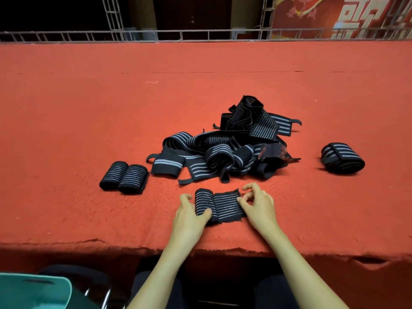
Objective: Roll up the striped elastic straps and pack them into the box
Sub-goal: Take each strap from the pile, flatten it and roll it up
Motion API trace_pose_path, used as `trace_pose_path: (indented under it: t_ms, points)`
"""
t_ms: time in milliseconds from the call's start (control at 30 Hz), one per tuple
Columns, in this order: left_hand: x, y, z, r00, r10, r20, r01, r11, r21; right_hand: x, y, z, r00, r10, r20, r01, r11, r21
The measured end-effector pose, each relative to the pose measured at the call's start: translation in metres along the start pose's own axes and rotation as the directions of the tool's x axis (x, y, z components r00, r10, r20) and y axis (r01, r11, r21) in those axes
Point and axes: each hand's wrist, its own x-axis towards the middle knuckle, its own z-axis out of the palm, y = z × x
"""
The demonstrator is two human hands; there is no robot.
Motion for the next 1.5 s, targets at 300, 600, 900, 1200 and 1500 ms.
trace_pose_path:
  t_ms: [300, 600, 900, 1200, 1500]
  points:
    - [0.008, 0.010, 0.028, 0.980, 0.096, -0.173, -0.092, 0.995, 0.029, -0.005, -0.002, -0.002, 1.000, 0.012, -0.029, -0.012, 1.000, -0.002]
    - [0.011, 0.011, 0.047, 0.895, 0.435, -0.102, -0.419, 0.897, 0.144, -0.005, 0.000, -0.003, 0.998, -0.001, -0.058, 0.008, 0.992, 0.126]
    - [0.010, 0.015, 0.037, 0.911, 0.406, 0.064, -0.407, 0.913, -0.003, -0.004, 0.002, -0.006, 0.999, -0.004, -0.038, 0.012, 0.975, 0.220]
    - [0.015, 0.019, 0.036, 0.986, 0.059, 0.157, -0.035, 0.988, -0.151, -0.004, 0.003, -0.008, 0.999, 0.021, -0.027, -0.014, 0.969, 0.248]
    - [0.013, 0.032, 0.044, 0.982, 0.164, 0.092, -0.118, 0.918, -0.378, -0.004, -0.013, -0.044, 0.966, -0.015, 0.260, -0.118, 0.865, 0.488]
